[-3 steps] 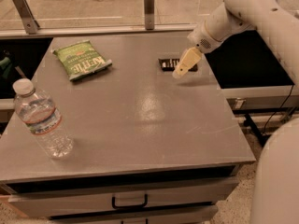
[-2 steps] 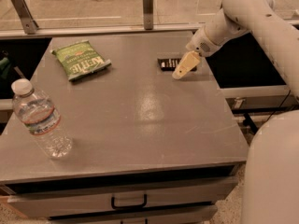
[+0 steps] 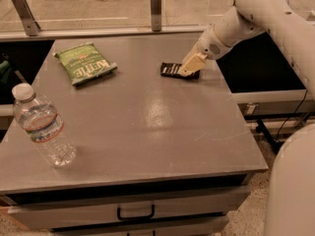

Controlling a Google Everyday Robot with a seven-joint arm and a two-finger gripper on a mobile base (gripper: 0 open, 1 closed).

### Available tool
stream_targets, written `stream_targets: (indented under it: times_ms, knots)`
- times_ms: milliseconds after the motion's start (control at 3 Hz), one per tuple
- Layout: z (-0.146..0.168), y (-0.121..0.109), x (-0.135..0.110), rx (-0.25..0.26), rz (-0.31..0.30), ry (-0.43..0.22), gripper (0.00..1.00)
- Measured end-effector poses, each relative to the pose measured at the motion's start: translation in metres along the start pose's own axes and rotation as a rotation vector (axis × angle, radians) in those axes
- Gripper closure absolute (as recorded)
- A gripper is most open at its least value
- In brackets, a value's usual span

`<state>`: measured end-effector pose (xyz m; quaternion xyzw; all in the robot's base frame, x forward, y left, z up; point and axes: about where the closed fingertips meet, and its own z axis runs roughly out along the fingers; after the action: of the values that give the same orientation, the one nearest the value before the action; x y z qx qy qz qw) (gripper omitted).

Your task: Pick rxbar chocolate

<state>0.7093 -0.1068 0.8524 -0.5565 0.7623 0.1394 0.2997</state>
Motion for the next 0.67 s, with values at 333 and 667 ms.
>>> stream_targets:
  times_ms: [333, 667]
  knots:
    - [-0.009, 0.037, -0.022, -0.043, -0.078, -0.03, 0.88]
    - [-0.021, 0.074, -0.037, -0.086, -0.137, -0.06, 1.0]
